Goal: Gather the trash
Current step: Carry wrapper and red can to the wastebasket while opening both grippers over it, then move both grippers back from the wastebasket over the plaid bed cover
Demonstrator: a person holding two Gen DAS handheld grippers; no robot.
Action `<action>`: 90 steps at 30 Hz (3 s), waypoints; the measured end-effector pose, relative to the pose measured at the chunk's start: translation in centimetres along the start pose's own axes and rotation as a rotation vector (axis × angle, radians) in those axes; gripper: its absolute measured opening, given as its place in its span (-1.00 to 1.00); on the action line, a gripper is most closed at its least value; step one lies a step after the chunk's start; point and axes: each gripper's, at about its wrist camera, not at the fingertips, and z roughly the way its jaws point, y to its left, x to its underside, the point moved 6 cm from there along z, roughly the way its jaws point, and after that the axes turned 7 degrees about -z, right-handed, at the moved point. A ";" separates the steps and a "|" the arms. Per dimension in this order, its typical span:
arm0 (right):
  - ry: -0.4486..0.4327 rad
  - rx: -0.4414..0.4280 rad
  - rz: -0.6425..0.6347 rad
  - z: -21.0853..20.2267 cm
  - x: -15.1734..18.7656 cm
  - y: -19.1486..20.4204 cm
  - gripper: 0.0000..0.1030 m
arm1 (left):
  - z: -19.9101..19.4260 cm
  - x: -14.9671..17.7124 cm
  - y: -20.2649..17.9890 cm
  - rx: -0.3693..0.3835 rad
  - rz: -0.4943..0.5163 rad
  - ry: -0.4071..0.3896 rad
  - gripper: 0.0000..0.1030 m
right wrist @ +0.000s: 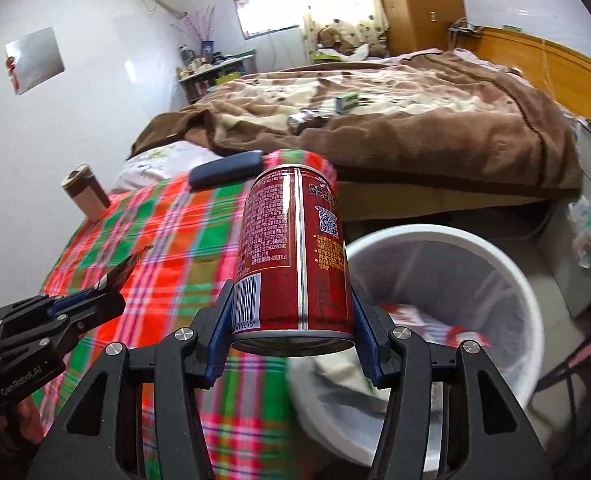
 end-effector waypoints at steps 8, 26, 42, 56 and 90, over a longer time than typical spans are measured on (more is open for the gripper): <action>0.018 0.070 0.022 -0.8 0.8 -4.2 0.05 | 2.9 0.4 -5.3 0.064 0.043 0.039 -0.67; 0.096 0.116 0.067 0.0 2.4 -9.8 0.05 | 7.1 2.0 -11.2 0.042 0.108 0.086 -0.66; -0.024 0.100 0.070 -3.2 2.8 -8.4 0.07 | 3.7 3.5 -8.8 -0.047 0.043 0.014 0.10; -0.133 0.090 0.002 -5.7 6.3 -3.4 0.07 | -4.3 8.2 -3.2 -0.297 -0.062 -0.145 0.10; -0.177 0.086 -0.069 -6.7 7.9 1.2 0.07 | -8.5 12.4 -0.6 -0.378 -0.111 -0.224 0.17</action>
